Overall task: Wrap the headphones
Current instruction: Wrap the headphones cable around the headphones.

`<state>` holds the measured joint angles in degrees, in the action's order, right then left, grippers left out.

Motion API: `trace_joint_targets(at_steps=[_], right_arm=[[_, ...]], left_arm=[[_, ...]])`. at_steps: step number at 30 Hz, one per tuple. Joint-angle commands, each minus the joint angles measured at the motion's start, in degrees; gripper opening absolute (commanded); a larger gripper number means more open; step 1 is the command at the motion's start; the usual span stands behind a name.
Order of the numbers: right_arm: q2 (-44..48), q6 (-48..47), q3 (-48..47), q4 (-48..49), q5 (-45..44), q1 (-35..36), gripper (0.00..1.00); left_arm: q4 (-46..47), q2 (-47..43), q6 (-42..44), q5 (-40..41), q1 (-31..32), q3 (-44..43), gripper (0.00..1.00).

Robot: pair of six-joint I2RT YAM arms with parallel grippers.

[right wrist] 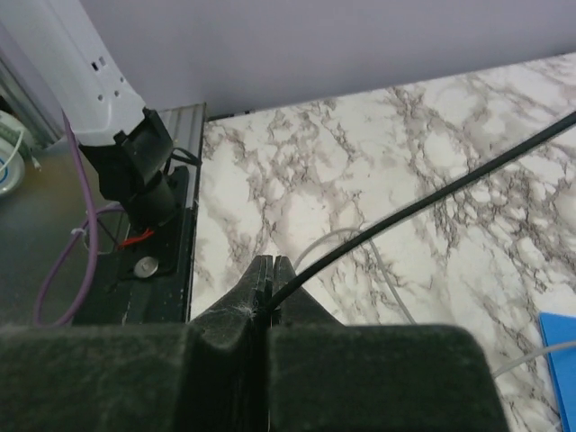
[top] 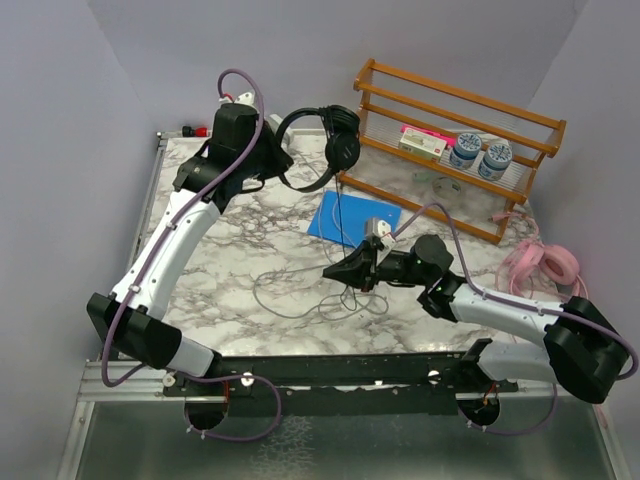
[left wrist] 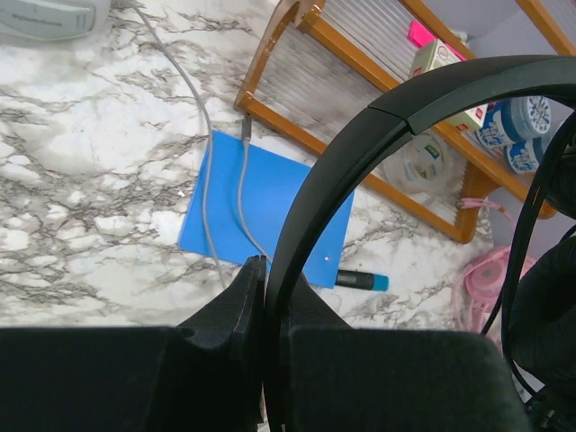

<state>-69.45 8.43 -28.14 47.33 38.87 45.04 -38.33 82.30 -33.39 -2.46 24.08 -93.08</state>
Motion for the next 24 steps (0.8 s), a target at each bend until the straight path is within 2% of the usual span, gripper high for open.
trace_joint_targets(at_steps=[1, 6, 10, 16, 24], right_arm=[[-0.4, -1.8, 0.7, -8.4, -0.4, 0.2, 0.01], [-4.3, 2.8, 1.3, -2.0, 4.3, 0.4, 0.01], [-2.4, 4.3, 2.3, -0.2, 6.2, 0.9, 0.01], [4.6, -0.8, -4.3, -18.6, 6.4, 1.5, 0.01], [6.5, -12.2, -23.9, -51.0, -0.4, 1.4, 0.01]], left_arm=[[7.5, 0.2, -7.1, -5.0, -0.8, -0.7, 0.0], [8.3, 0.9, -9.9, 0.0, -1.7, -1.9, 0.0], [6.7, 1.7, -8.2, 7.1, -2.0, -3.2, 0.0], [6.8, 2.3, -0.3, 20.8, -2.2, -3.0, 0.0], [10.4, 2.1, 12.7, 48.7, -2.1, 3.4, 0.0]])
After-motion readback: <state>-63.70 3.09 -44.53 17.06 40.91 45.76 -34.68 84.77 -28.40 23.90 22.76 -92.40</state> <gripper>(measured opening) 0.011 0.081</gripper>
